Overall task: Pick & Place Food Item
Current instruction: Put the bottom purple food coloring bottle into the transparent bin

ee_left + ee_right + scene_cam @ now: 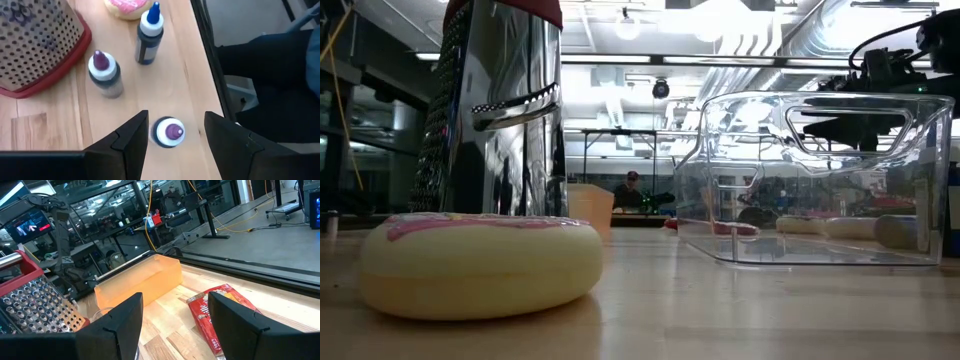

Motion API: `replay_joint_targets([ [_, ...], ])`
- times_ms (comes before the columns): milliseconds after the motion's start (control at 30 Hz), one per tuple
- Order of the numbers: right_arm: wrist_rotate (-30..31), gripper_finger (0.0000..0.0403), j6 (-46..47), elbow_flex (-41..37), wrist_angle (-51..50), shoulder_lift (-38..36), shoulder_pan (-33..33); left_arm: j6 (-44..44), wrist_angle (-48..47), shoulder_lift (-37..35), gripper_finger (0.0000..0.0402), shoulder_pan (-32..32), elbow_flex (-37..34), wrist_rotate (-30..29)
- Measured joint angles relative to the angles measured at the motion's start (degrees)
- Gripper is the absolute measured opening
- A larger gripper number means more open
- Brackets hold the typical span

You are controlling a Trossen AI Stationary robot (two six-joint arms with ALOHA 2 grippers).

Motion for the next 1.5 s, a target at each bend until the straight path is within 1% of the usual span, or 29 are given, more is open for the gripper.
replay_joint_targets([
  [100, 0.02, 0.0211, 0.00, -0.01, 0.00, -0.02, 0.01, -0.68, -1.27, 1.38, 0.0188, -0.85, -0.02, -1.03],
  [333, 0.02, 0.0211, 0.00, 0.02, 0.00, 0.01, -0.02, -0.31, -1.36, 3.43, 0.0188, -1.69, -0.02, -0.89],
  [467, 0.00, 0.0211, 0.00, 0.00, 0.00, -0.02, 0.01, -1.10, -2.43, 3.64, 0.0188, -1.49, -0.04, 1.68],
  [567, 0.02, 0.0211, 0.00, -0.01, 0.00, 0.00, -0.02, -3.91, -2.88, 3.66, 0.0188, -0.60, -0.06, 4.24],
  [633, 0.02, 0.0211, 0.00, -0.01, 0.00, -0.02, -0.02, -4.03, -2.94, 3.67, 0.0188, 0.21, -0.07, 6.23],
  [733, 0.01, 0.0211, 0.00, 0.01, 0.00, 0.00, 0.00, -3.21, -3.16, 3.67, 0.0188, 0.93, -0.07, 7.43],
  [1067, 0.02, 0.0211, 0.00, 0.02, 0.00, 0.01, -0.02, -1.73, -3.80, 5.99, 0.0188, 0.09, -0.09, 6.81],
  [1300, 0.02, 0.0211, 0.00, -0.01, 0.00, -0.01, 0.00, -4.55, -3.55, 6.64, 0.0188, -2.43, -0.27, 3.27],
  [1500, 0.02, 0.0211, 0.00, 0.01, 0.00, -0.02, -0.02, -8.72, -2.40, 6.64, 0.0188, -4.03, -2.25, 2.13],
])
